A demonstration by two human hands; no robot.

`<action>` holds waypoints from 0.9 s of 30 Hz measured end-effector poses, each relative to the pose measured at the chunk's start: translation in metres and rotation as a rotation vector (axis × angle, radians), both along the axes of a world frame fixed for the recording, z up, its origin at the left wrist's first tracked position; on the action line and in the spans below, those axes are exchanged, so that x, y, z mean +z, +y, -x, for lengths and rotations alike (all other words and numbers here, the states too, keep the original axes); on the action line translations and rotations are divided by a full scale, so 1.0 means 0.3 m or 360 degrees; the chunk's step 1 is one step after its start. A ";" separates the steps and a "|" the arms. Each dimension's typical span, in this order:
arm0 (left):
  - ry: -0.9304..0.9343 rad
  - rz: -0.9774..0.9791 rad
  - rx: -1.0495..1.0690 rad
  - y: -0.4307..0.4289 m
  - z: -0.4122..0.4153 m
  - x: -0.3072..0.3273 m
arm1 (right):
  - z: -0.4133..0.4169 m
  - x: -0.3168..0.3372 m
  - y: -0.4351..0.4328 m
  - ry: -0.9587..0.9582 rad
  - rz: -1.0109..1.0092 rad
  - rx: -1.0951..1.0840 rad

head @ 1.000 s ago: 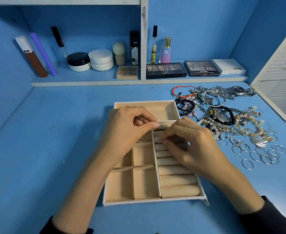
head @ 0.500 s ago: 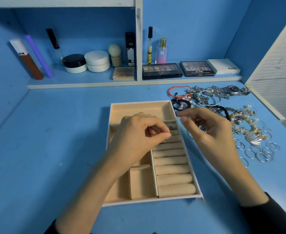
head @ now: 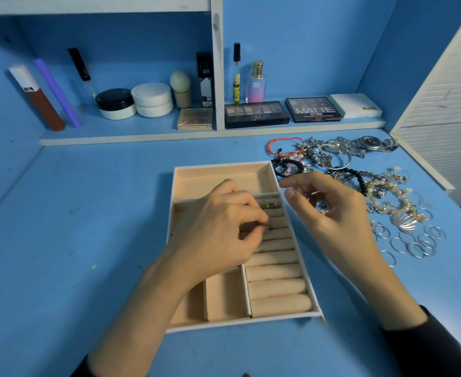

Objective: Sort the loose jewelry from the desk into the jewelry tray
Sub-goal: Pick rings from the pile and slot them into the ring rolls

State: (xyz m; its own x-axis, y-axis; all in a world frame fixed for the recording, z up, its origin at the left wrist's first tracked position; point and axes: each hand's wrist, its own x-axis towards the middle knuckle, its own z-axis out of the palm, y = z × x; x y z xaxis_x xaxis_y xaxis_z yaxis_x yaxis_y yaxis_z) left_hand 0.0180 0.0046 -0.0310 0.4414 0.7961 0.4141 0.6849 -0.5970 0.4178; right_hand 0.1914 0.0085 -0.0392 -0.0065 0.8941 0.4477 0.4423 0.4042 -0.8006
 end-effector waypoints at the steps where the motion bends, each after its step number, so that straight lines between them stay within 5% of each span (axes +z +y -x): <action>1: 0.0032 -0.0006 -0.0004 -0.004 0.004 0.002 | 0.000 0.000 0.000 0.0000 -0.0002 0.0000; 11: 0.0146 -0.0023 0.0005 -0.012 0.008 0.006 | -0.002 0.000 -0.001 -0.0072 -0.0017 -0.0004; 21: -0.0046 0.0073 0.0088 -0.008 -0.016 0.036 | -0.055 0.010 0.009 -0.0020 0.0080 -0.0004; 27: -0.0051 0.0244 0.0035 -0.007 -0.137 0.059 | -0.240 0.060 -0.016 -0.0447 0.0288 0.0010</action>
State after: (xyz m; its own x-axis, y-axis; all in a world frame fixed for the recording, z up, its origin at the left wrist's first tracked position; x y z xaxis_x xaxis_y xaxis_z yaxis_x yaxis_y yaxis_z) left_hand 0.0591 0.0024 -0.0133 0.4117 0.8602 0.3009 0.6817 -0.5098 0.5248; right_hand 0.2633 0.0036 -0.0211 -0.1130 0.9586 0.2614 0.6540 0.2699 -0.7067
